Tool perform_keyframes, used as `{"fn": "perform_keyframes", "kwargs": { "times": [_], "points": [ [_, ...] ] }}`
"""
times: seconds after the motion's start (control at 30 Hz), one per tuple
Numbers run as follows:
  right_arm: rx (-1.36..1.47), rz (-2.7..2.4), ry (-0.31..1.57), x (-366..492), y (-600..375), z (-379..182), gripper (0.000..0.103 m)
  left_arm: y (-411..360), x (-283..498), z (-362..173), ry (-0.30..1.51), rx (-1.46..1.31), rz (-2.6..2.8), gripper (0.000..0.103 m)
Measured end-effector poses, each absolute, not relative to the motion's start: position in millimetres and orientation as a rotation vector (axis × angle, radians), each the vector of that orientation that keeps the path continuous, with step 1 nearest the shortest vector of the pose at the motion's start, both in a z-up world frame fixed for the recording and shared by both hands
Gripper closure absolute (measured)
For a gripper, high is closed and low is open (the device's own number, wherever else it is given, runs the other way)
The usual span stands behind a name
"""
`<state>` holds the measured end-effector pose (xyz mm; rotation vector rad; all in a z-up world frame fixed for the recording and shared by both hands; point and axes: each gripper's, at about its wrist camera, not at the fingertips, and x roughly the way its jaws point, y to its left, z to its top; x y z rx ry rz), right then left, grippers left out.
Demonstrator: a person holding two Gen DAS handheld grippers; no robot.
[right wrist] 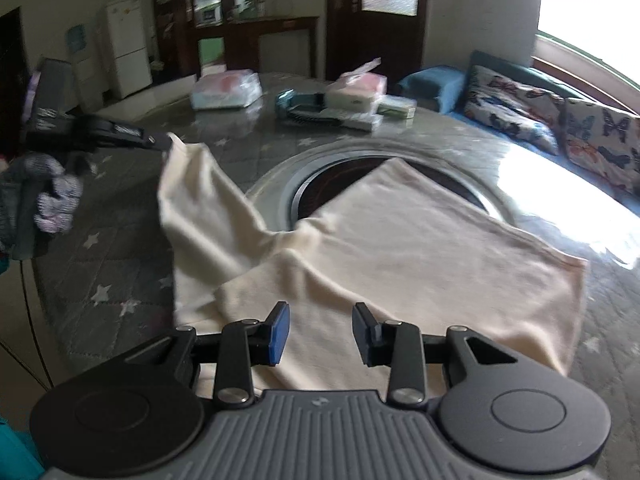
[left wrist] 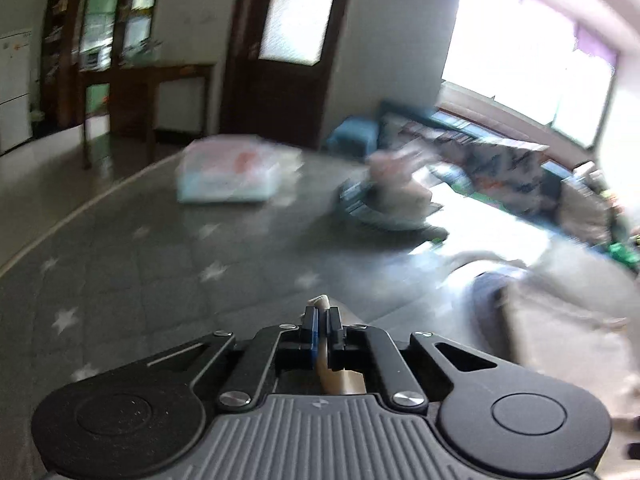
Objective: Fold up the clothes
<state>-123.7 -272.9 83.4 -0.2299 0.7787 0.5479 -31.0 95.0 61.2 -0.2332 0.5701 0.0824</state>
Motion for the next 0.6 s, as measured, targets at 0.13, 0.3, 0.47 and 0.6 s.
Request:
{"fn": "perform_keyframes", "kwargs": {
  "times": [0.13,0.3,0.47,0.6],
  "points": [
    [-0.188,0.486,0.768,-123.3,-297.8,89.1,0.069,57.2,-41.0,99.5,0.487,-0.237,-0.065,0.099],
    [-0.130,0.415,0.742,-125.9,-331.6,97.0,0.069,-6.4,-59.1,132.4,0.425,-0.206,-0.294,0.099],
    [-0.082,0.359,0.727,-129.1,-358.2,99.6,0.069,-74.2,-79.2,138.1,0.416,-0.139,-0.521,0.099],
    [-0.051,0.312,0.737,-132.0,-378.0,95.4,0.069,-114.3,-90.0,126.3,0.448,-0.076,-0.642,0.099]
  ]
}}
